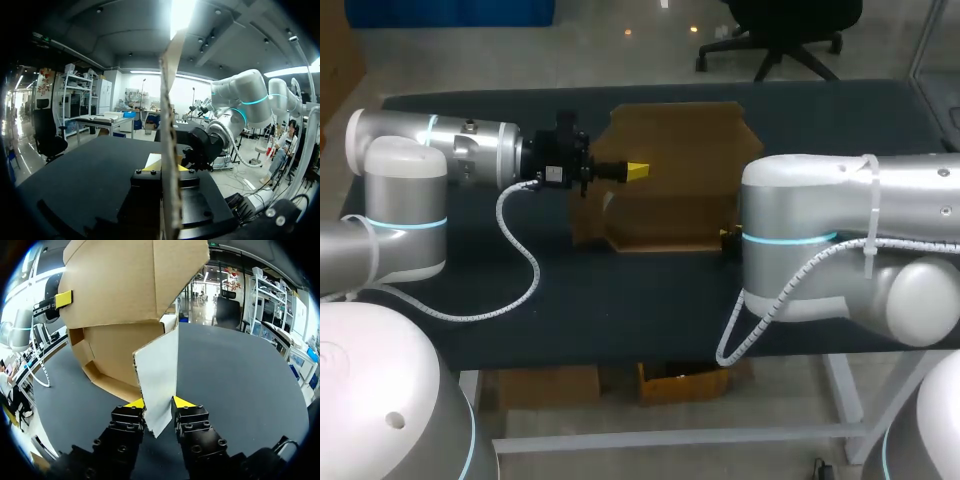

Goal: Assemble the packaging by folding the flat box into shape, placing the metal phone stand inside, and closing the box properly

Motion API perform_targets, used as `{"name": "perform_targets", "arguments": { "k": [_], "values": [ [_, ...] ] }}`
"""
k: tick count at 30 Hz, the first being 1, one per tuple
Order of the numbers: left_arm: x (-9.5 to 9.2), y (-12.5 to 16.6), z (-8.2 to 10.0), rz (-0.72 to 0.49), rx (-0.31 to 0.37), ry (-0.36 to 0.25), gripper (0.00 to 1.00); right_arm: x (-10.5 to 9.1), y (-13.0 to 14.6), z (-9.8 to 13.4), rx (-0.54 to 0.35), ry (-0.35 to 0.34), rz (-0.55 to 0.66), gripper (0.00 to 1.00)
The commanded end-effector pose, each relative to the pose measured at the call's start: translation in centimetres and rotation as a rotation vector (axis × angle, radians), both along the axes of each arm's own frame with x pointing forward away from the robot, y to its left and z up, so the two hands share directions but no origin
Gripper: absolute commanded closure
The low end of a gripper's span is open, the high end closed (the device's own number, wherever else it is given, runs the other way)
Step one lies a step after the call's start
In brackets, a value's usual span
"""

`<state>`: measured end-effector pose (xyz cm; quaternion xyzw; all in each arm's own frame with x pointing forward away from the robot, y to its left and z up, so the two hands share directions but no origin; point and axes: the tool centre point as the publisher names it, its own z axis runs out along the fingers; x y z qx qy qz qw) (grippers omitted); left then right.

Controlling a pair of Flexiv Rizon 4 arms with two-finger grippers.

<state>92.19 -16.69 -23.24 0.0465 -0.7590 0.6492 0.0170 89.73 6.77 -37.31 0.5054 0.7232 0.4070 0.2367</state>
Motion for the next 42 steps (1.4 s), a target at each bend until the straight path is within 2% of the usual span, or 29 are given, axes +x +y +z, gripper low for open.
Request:
{"name": "perform_targets", "arguments": {
  "k": [1,12,20,28,42],
  "values": [
    [0.0,0.0,-0.3,0.000,-0.001,-0.001,1.00,0.2,0.8,0.1,-0.102,-0.027,-0.152,0.74],
    [0.0,0.0,-0.3,0.000,-0.001,-0.001,1.00,0.0,1.7,-0.2,-0.081,-0.030,-0.114,0.73],
    [0.0,0.0,-0.3,0.000,-0.001,-0.001,1.00,-0.2,1.9,-0.8,-0.073,-0.021,-0.102,0.69],
    [0.0,0.0,-0.3,0.000,-0.001,-0.001,1.00,-1.4,1.6,-0.7,-0.054,-0.030,-0.102,0.64],
    [0.0,0.0,-0.3,0.000,-0.001,-0.001,1.00,-3.8,-0.1,-0.9,-0.029,-0.034,-0.105,0.64]
  ]
}}
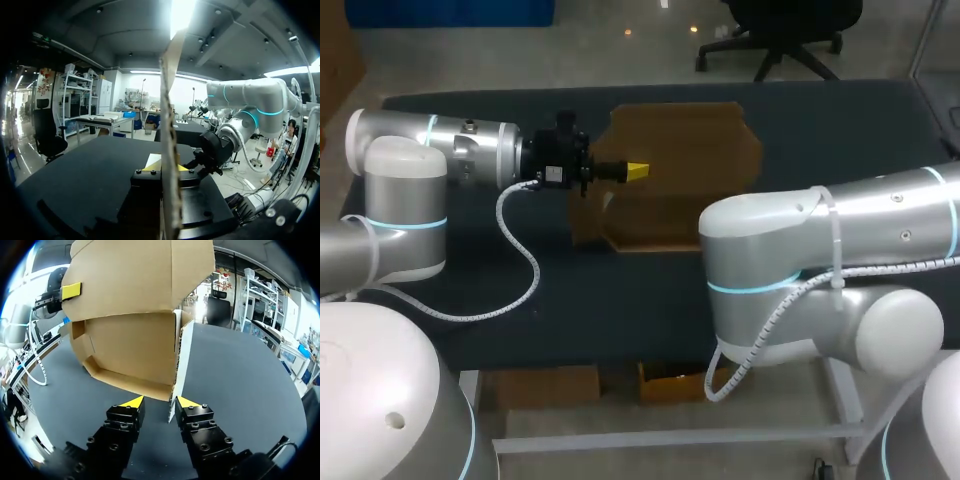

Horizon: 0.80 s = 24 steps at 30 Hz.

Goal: Assemble the packaging by folding the flat box into shape, placing the metal phone stand inside, and closing the box properly

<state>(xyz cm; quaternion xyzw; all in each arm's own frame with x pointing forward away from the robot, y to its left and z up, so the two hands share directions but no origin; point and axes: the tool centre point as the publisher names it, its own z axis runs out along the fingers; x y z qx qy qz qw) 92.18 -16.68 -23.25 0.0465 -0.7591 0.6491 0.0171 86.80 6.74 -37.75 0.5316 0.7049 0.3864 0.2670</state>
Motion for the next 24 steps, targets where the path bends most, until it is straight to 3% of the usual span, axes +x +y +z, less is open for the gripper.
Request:
{"name": "perform_targets", "arguments": {
  "k": [1,24],
  "values": [
    [0.0,0.0,-0.2,0.000,-0.001,-0.001,1.00,-1.0,-0.2,-0.5,0.008,-0.025,-0.012,0.64],
    [0.0,0.0,-0.2,0.000,-0.001,-0.001,1.00,-3.7,-2.6,0.3,0.055,-0.045,0.085,0.64]
  ]
}}
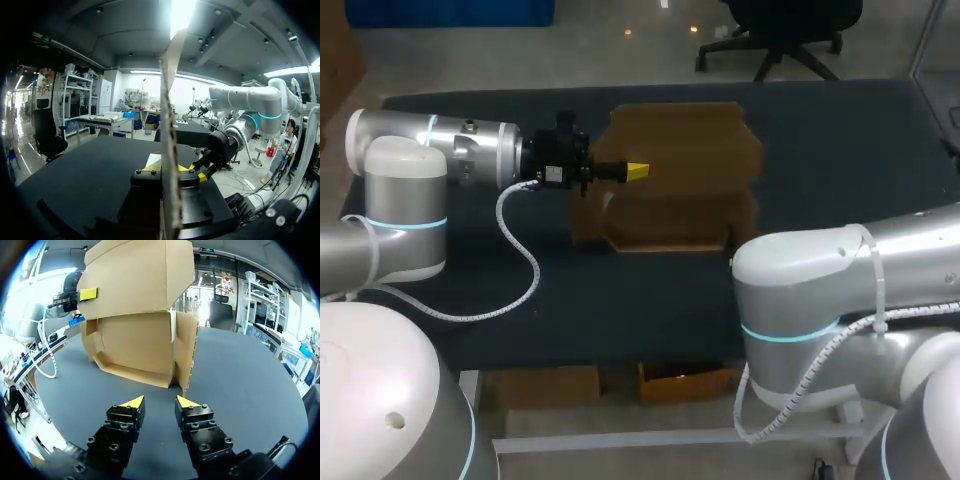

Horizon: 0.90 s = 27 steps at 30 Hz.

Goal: Assemble the packaging by folding the flat box into shape, placing the metal phone stand inside, and closing the box properly

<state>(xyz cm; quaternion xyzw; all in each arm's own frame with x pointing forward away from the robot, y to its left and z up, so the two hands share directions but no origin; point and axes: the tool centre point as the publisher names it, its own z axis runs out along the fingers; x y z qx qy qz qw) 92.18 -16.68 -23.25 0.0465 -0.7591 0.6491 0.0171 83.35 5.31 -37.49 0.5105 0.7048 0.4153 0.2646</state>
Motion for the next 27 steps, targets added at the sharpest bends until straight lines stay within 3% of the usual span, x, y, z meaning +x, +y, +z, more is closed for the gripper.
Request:
{"name": "perform_targets", "arguments": {
  "k": [1,15,27],
  "values": [
    [0.0,0.0,-0.2,0.000,-0.001,-0.001,1.00,-0.3,-1.2,0.0,0.020,-0.002,0.048,0.64],
    [0.0,0.0,-0.2,0.000,-0.001,-0.001,1.00,-1.3,-2.9,1.1,0.019,-0.010,0.146,0.62],
    [0.0,0.0,-0.2,0.000,-0.001,-0.001,1.00,-2.0,-4.5,2.0,0.038,-0.055,0.249,0.62]
  ]
}}
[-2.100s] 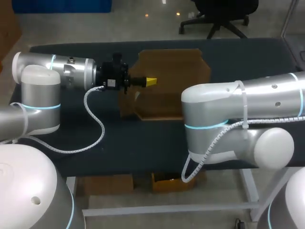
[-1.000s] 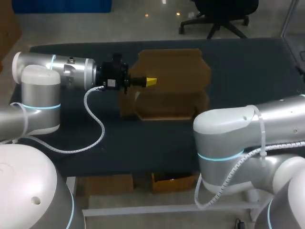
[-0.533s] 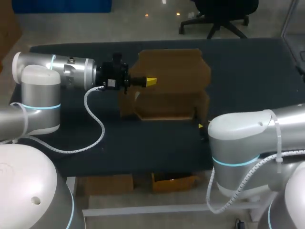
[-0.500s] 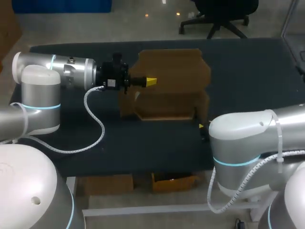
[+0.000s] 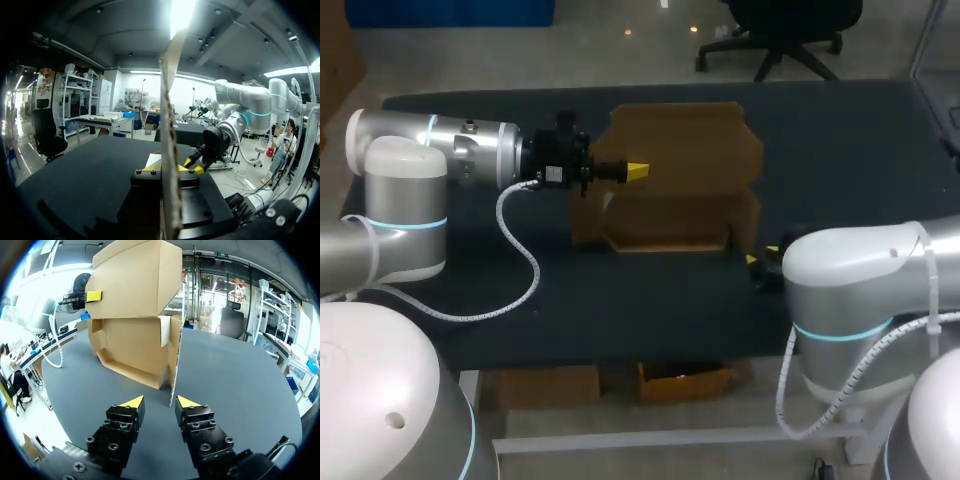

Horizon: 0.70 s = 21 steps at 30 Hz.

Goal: Assemble the packaging by folding the flat box into shape, placing the metal phone stand inside, and closing the box properly

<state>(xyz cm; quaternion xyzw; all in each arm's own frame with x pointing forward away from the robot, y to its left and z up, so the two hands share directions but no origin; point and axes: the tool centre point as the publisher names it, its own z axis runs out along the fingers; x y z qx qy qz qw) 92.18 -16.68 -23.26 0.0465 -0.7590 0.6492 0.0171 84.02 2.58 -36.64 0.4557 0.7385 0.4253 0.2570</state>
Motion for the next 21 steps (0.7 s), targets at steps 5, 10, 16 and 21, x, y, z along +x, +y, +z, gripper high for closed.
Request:
{"name": "perform_targets", "arguments": {
  "k": [5,10,16,21],
  "values": [
    [0.0,0.0,-0.2,0.000,-0.001,-0.001,1.00,-2.6,-2.6,1.4,0.056,-0.030,0.149,0.61],
    [0.0,0.0,-0.2,0.000,-0.001,-0.001,1.00,-2.4,-3.4,1.8,0.055,-0.049,0.192,0.62],
    [0.0,0.0,-0.2,0.000,-0.001,-0.001,1.00,-2.3,-3.8,2.1,0.074,-0.064,0.254,0.62],
    [0.0,0.0,-0.2,0.000,-0.001,-0.001,1.00,-2.5,-4.2,2.3,0.077,-0.070,0.337,0.61]
  ]
}}
